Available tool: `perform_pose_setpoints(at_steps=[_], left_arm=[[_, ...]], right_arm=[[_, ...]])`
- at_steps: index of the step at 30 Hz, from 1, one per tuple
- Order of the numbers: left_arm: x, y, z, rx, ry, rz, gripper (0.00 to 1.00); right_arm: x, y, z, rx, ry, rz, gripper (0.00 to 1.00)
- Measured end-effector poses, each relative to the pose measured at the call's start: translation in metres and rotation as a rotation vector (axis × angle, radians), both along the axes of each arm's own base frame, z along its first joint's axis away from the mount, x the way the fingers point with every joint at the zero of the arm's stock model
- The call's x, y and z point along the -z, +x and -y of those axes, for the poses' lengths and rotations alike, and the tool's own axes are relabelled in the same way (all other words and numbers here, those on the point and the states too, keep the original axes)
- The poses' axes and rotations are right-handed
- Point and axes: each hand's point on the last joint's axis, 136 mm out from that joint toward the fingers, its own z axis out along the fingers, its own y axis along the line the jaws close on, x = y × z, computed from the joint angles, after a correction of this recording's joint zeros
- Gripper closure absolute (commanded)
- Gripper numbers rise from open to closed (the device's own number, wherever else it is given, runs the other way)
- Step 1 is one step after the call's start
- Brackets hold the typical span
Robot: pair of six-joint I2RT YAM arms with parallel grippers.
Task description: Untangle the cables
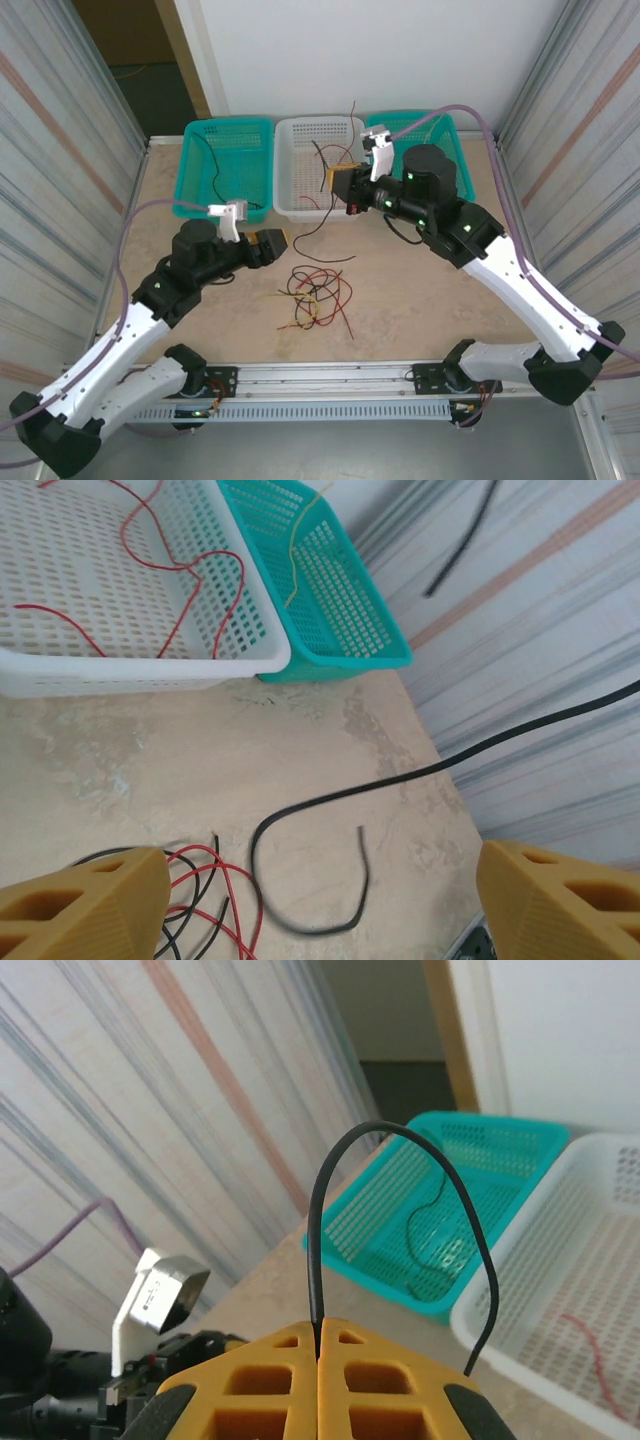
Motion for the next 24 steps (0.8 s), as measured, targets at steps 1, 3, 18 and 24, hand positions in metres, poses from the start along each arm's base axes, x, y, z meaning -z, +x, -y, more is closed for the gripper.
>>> perform_pose_setpoints(at_steps=[1, 3, 18, 24], left_arm=[[0.003, 0.002, 0.004, 0.017, 0.007, -0.006, 0.26], [0.012, 0.004, 0.011, 0.046, 0.022, -0.023, 0.32], [0.015, 0.005, 0.025, 0.116, 0.012, -0.015, 0.48], [0.02, 0.005, 0.029, 0.137, 0.016, -0.029, 0.38]], right_arm=[[0.003, 0.001, -0.003, -0.009, 0.001, -0.012, 0.93], [0.004, 0.0, -0.006, -0.021, 0.014, -0.031, 0.93], [-0.009, 0.008, -0.009, -0.053, 0.115, -0.064, 0.93], [-0.013, 0.011, -0.009, -0.067, 0.149, -0.078, 0.93]])
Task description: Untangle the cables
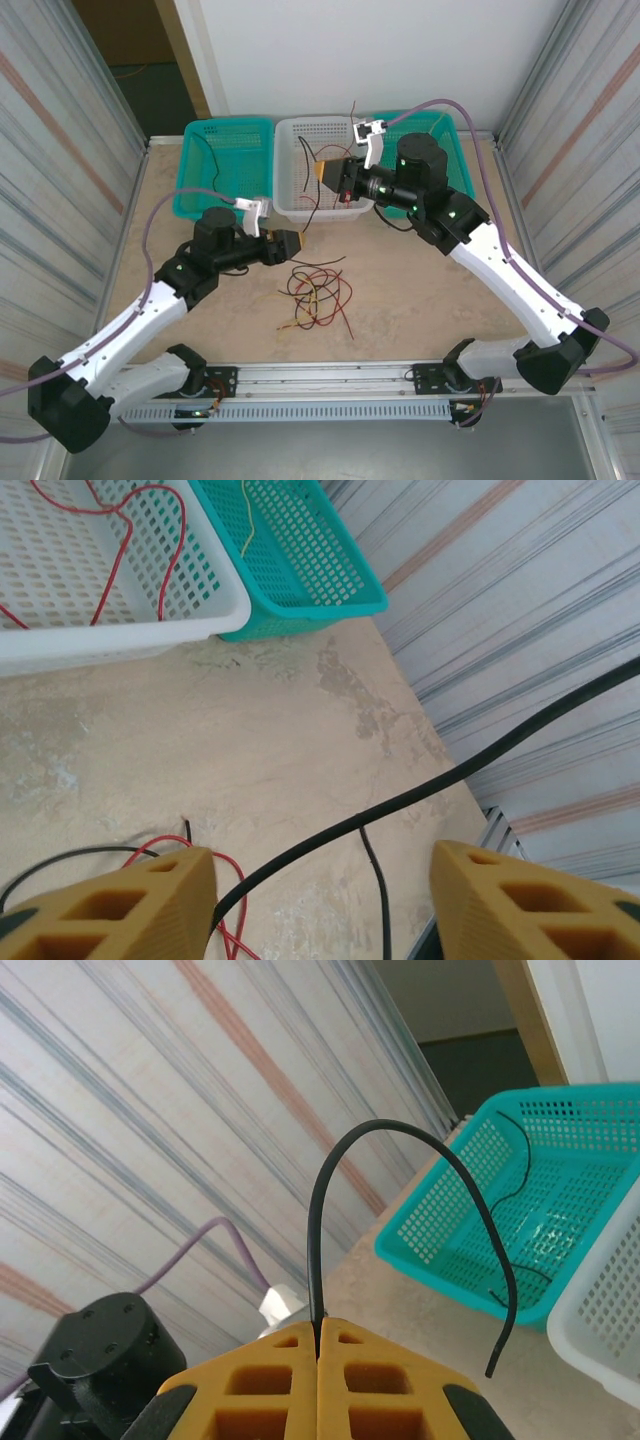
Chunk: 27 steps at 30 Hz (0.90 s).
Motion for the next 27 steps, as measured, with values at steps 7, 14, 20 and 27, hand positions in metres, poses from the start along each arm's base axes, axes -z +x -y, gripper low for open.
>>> perform_pose_setpoints(at_steps=[7, 14, 20, 27], left_arm=[[0.013, 0.004, 0.001, -0.003, 0.03, -0.027, 0.48], [0.016, 0.002, -0.004, -0.021, 0.036, -0.017, 0.83], [0.008, -0.004, -0.008, -0.03, 0.019, 0.008, 1.0], [0.007, 0.005, -0.021, -0.106, 0.045, 0.017, 1.0]], right_arm=[[-0.005, 0.001, 0.001, -0.014, 0.033, -0.011, 0.93], [-0.008, 0.001, 0.002, -0.015, 0.047, -0.009, 0.93], [-0.005, 0.004, 0.003, -0.007, 0.044, -0.016, 0.88], [0.009, 0.019, 0.017, 0.075, 0.007, -0.054, 0.44]])
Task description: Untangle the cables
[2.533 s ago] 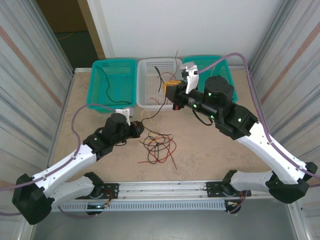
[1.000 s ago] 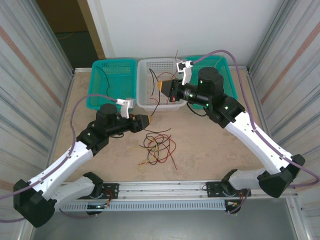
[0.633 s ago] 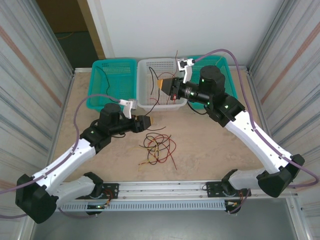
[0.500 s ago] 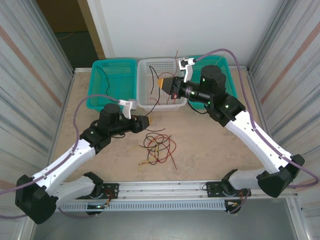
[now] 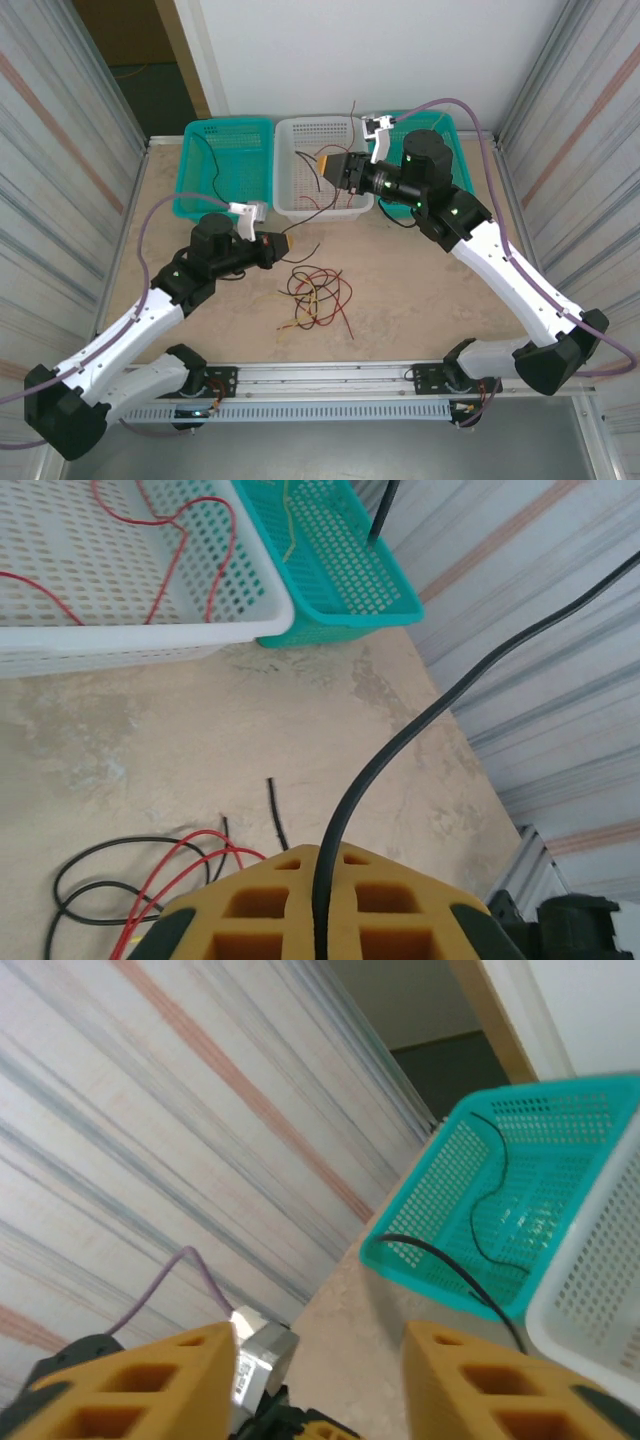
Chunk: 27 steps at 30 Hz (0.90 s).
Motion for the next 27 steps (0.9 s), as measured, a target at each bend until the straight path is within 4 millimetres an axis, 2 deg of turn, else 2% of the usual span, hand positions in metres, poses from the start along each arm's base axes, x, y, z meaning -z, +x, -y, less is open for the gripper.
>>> perform_pose_setpoints(at_steps=[2, 4, 7, 11, 13, 15, 18, 22, 27], left_arm=[[-0.005, 0.011, -0.013, -0.062, 0.014, -0.001, 1.0], [-0.022, 0.027, -0.029, -0.13, 0.008, 0.019, 1.0], [-0.064, 0.055, -0.054, -0.232, -0.016, 0.09, 1.0], [-0.135, 0.095, -0.093, -0.371, -0.029, 0.227, 1.0], [-0.159, 0.11, -0.115, -0.449, -0.025, 0.28, 1.0], [-0.172, 0.124, -0.139, -0.535, -0.017, 0.312, 1.0], [-0.168, 0.145, -0.171, -0.639, -0.005, 0.307, 1.0], [-0.136, 0.184, -0.2, -0.722, -0.003, 0.238, 1.0], [-0.083, 0.232, -0.204, -0.731, 0.028, 0.136, 1.0]], right_arm=[[0.01, 0.005, 0.006, 0.038, -0.034, -0.022, 0.42], [0.018, 0.009, 0.013, 0.071, -0.063, -0.042, 0.4], [0.03, 0.011, 0.026, 0.11, -0.098, -0.058, 0.39], [0.043, 0.007, 0.042, 0.148, -0.129, -0.087, 0.4], [0.046, 0.004, 0.045, 0.153, -0.137, -0.095, 0.4], [0.048, 0.002, 0.046, 0.152, -0.141, -0.1, 0.41], [0.054, 0.001, 0.045, 0.144, -0.148, -0.113, 0.42], [0.067, 0.002, 0.037, 0.113, -0.162, -0.142, 0.45], [0.099, -0.002, 0.009, 0.048, -0.231, -0.197, 0.46]])
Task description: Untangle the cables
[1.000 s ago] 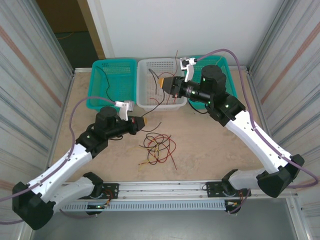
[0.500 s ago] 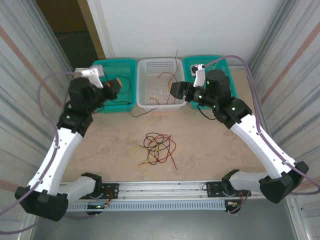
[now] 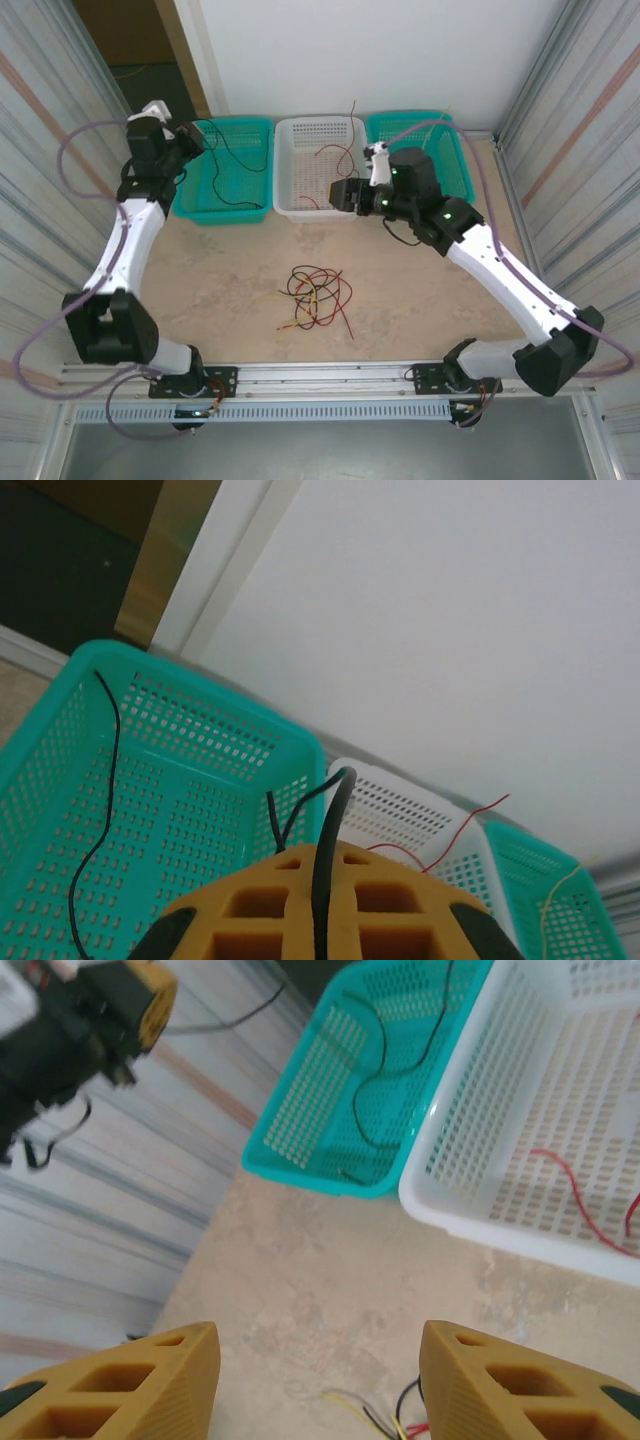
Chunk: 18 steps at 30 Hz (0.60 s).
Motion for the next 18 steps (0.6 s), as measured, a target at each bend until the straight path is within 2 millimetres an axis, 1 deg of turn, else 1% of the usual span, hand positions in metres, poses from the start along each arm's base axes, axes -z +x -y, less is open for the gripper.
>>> perform_pose_setpoints(at_steps=[1, 2, 3, 4, 5, 6, 8, 11, 13, 15, 17, 18], left_arm=[[0.011, 0.01, 0.0, -0.001, 0.0, -0.022, 0.96], [0.017, 0.016, 0.0, -0.001, 0.0, -0.036, 0.82], [0.024, 0.025, 0.0, 0.0, 0.001, -0.05, 0.61], [0.029, 0.034, 0.0, 0.003, 0.003, -0.059, 0.43], [0.033, 0.04, 0.001, 0.008, 0.0, -0.069, 0.33], [0.037, 0.047, 0.003, 0.018, -0.003, -0.078, 0.28], [0.049, 0.053, 0.007, 0.04, -0.015, -0.102, 0.26], [0.071, 0.048, 0.015, 0.079, -0.03, -0.149, 0.23], [0.085, 0.038, 0.021, 0.101, -0.033, -0.195, 0.23], [0.091, 0.026, 0.03, 0.124, -0.022, -0.228, 0.24], [0.089, 0.009, 0.04, 0.153, 0.0, -0.241, 0.25], [0.083, -0.003, 0.047, 0.171, 0.014, -0.239, 0.25]], right_arm=[[0.009, -0.003, -0.006, -0.02, -0.023, -0.014, 0.46], [0.017, -0.006, -0.012, -0.036, -0.043, -0.028, 0.46], [0.025, -0.008, -0.016, -0.048, -0.065, -0.04, 0.46], [0.032, -0.011, -0.02, -0.06, -0.087, -0.049, 0.46], [0.037, -0.013, -0.021, -0.068, -0.103, -0.055, 0.46], [0.041, -0.014, -0.022, -0.07, -0.117, -0.062, 0.46], [0.046, -0.014, -0.02, -0.066, -0.141, -0.067, 0.46], [0.054, -0.01, -0.019, -0.057, -0.175, -0.071, 0.46], [0.066, -0.007, -0.02, -0.053, -0.204, -0.092, 0.47], [0.083, -0.006, -0.024, -0.057, -0.24, -0.124, 0.48], [0.105, -0.008, -0.032, -0.074, -0.283, -0.163, 0.48], [0.119, -0.013, -0.037, -0.089, -0.311, -0.186, 0.48]])
